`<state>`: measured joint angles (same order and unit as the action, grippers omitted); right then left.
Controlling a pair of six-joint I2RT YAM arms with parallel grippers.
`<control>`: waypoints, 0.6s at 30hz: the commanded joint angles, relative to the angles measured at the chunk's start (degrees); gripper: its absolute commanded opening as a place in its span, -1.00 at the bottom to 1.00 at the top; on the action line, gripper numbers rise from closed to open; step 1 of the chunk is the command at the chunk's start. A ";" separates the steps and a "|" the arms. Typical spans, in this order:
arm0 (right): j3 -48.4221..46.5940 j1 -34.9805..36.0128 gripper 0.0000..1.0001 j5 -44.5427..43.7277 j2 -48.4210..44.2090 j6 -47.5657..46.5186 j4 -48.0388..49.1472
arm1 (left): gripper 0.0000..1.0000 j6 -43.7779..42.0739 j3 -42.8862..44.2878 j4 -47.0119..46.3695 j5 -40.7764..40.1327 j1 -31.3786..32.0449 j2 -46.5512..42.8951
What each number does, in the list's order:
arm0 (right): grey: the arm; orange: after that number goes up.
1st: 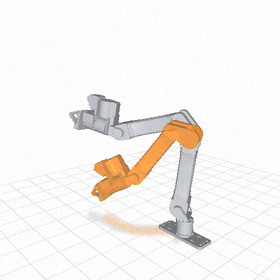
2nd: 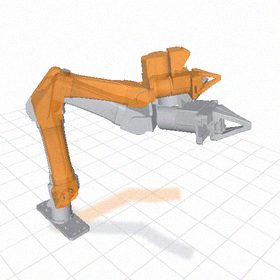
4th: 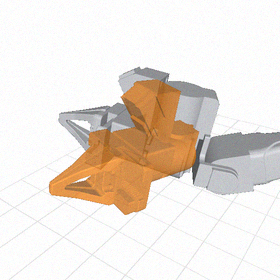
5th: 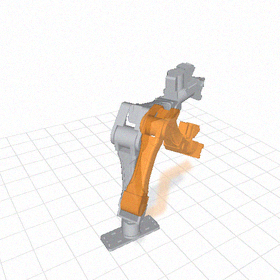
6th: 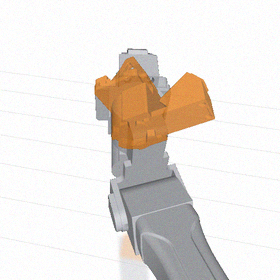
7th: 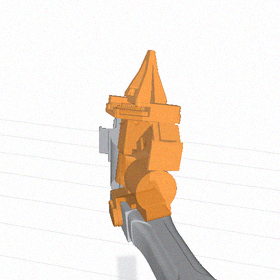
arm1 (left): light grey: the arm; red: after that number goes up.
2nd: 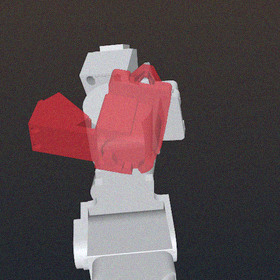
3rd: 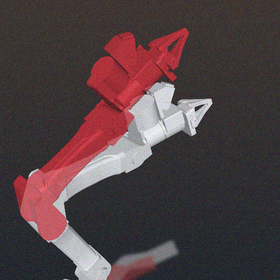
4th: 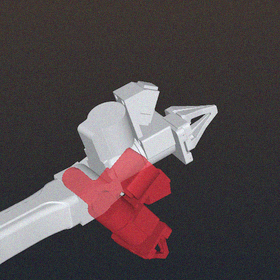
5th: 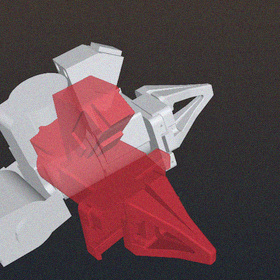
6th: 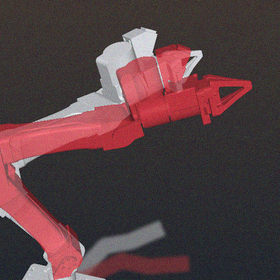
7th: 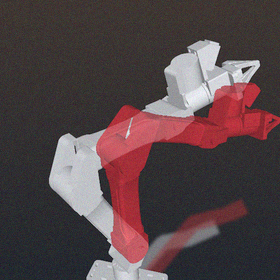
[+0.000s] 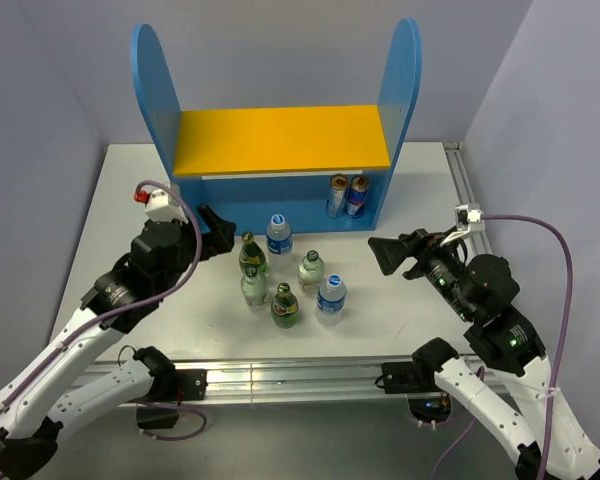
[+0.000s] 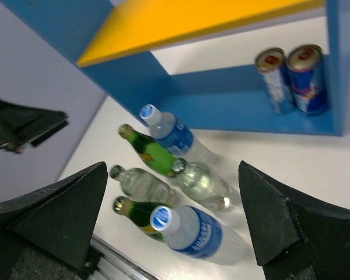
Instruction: Place and organize the beverage onto the shelf
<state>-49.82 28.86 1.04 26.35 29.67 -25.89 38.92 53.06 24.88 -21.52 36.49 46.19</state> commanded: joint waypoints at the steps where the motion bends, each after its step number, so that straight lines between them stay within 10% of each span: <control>1: 1.48 0.93 1.00 -5.61 -2.00 -2.07 -5.13 | 0.99 1.34 2.05 8.85 -8.27 4.63 -2.86; 11: -8.17 14.00 1.00 -30.80 17.30 -0.14 -14.62 | 0.99 0.20 -1.38 9.92 -15.13 7.63 -4.71; 18: -12.85 48.02 1.00 -69.58 23.58 16.16 -26.79 | 0.99 -0.33 -1.20 10.97 -16.45 7.63 -5.06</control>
<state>-60.77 70.43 -48.69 51.48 35.31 -42.63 39.66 51.75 35.44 -35.92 43.92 42.02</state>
